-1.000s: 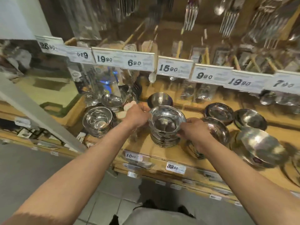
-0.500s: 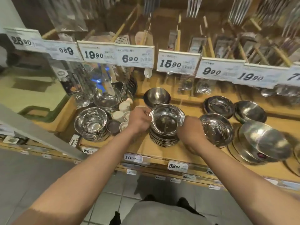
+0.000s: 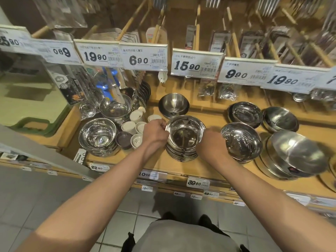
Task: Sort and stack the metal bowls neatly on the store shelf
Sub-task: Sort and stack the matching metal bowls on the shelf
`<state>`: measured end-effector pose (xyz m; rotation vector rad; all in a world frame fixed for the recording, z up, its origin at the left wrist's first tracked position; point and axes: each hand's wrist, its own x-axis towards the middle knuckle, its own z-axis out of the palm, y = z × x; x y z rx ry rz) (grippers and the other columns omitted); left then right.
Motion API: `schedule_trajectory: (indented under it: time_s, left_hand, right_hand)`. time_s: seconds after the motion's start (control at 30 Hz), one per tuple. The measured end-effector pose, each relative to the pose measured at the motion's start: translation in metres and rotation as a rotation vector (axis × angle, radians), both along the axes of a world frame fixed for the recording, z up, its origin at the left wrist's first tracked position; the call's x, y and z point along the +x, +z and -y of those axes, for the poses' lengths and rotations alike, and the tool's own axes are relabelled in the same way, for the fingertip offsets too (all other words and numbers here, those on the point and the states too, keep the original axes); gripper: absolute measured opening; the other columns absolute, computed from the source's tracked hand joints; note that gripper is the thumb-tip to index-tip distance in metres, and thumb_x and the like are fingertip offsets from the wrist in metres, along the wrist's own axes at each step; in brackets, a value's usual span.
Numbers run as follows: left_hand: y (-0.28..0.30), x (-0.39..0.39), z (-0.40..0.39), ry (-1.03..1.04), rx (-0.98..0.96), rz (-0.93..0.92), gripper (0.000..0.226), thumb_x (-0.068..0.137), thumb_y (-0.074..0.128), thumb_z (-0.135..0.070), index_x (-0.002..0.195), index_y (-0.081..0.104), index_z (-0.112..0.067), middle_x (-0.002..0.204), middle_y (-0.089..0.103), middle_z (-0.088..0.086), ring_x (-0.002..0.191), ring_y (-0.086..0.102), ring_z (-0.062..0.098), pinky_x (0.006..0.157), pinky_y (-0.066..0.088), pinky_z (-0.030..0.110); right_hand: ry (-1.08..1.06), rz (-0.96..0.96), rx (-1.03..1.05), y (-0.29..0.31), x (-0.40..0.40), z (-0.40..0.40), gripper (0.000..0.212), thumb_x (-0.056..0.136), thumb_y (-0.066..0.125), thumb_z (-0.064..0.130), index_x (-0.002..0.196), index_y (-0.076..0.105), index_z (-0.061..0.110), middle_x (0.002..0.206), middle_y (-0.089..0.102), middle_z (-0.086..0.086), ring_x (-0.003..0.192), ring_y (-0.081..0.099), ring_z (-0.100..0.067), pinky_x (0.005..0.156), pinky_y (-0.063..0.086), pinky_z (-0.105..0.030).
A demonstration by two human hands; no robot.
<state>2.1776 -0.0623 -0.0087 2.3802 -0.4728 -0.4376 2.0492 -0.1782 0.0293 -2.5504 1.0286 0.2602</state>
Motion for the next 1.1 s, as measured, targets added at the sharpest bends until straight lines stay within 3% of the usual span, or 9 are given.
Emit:
schedule_trajectory:
  time_s: [0.27, 0.4, 0.53, 0.73, 0.83, 0.97, 1.1]
  left_hand:
    - [-0.004, -0.004, -0.002, 0.028, -0.027, 0.009, 0.007, 0.085, 0.069, -0.010, 0.087, 0.075, -0.009, 0.082, 0.070, 0.002, 0.076, 0.058, 0.016, 0.061, 0.035, 0.026]
    - [-0.004, -0.005, -0.004, 0.049, -0.033, -0.010, 0.013, 0.084, 0.066, -0.005, 0.092, 0.076, -0.007, 0.090, 0.074, 0.006, 0.080, 0.060, 0.017, 0.069, 0.039, 0.025]
    - [-0.003, -0.005, -0.007, 0.045, -0.049, -0.044, 0.014, 0.085, 0.068, -0.008, 0.094, 0.076, -0.015, 0.087, 0.071, -0.001, 0.082, 0.061, 0.016, 0.073, 0.041, 0.024]
    - [0.003, -0.004, -0.008, 0.036, -0.023, -0.069, 0.008, 0.087, 0.071, -0.014, 0.093, 0.074, -0.019, 0.086, 0.071, -0.003, 0.085, 0.065, 0.019, 0.077, 0.053, 0.029]
    - [0.003, -0.003, -0.008, 0.044, -0.022, -0.075, 0.007, 0.087, 0.071, -0.014, 0.091, 0.076, -0.012, 0.083, 0.072, 0.000, 0.080, 0.063, 0.018, 0.071, 0.053, 0.029]
    - [0.003, -0.001, -0.008, 0.038, -0.012, -0.101, 0.016, 0.086, 0.070, -0.010, 0.096, 0.074, 0.003, 0.082, 0.071, 0.006, 0.075, 0.061, 0.019, 0.087, 0.059, 0.043]
    - [0.002, -0.002, -0.006, 0.055, -0.036, -0.115, 0.015, 0.086, 0.069, -0.005, 0.097, 0.075, 0.005, 0.078, 0.067, 0.008, 0.072, 0.059, 0.019, 0.075, 0.059, 0.038]
  right_hand:
    - [0.025, -0.019, -0.023, -0.004, -0.001, -0.001, 0.028, 0.092, 0.051, 0.001, 0.119, 0.057, -0.003, 0.113, 0.066, -0.018, 0.102, 0.066, -0.031, 0.070, 0.042, -0.028]
    - [0.003, 0.007, 0.007, -0.004, -0.003, -0.002, 0.030, 0.091, 0.052, 0.000, 0.121, 0.055, -0.005, 0.115, 0.065, -0.020, 0.103, 0.065, -0.032, 0.070, 0.042, -0.028]
    - [-0.047, 0.042, 0.071, -0.005, -0.004, -0.004, 0.031, 0.091, 0.053, 0.002, 0.121, 0.052, -0.007, 0.114, 0.062, -0.021, 0.104, 0.064, -0.034, 0.070, 0.045, -0.031]
    - [-0.108, 0.149, 0.142, -0.009, -0.008, -0.009, 0.045, 0.092, 0.058, 0.006, 0.132, 0.043, -0.005, 0.120, 0.061, -0.021, 0.105, 0.063, -0.035, 0.082, 0.056, -0.038]
    - [-0.124, 0.172, 0.147, -0.013, -0.009, -0.008, 0.043, 0.093, 0.055, 0.006, 0.133, 0.042, -0.005, 0.125, 0.058, -0.023, 0.112, 0.060, -0.036, 0.087, 0.053, -0.038]
    - [-0.146, 0.211, 0.141, -0.019, -0.012, -0.008, 0.042, 0.094, 0.054, 0.007, 0.134, 0.045, -0.001, 0.125, 0.060, -0.019, 0.113, 0.060, -0.035, 0.089, 0.052, -0.038]
    - [-0.135, 0.235, 0.099, -0.024, -0.013, -0.008, 0.039, 0.093, 0.053, 0.008, 0.131, 0.049, -0.001, 0.121, 0.062, -0.017, 0.109, 0.061, -0.032, 0.078, 0.048, -0.031]
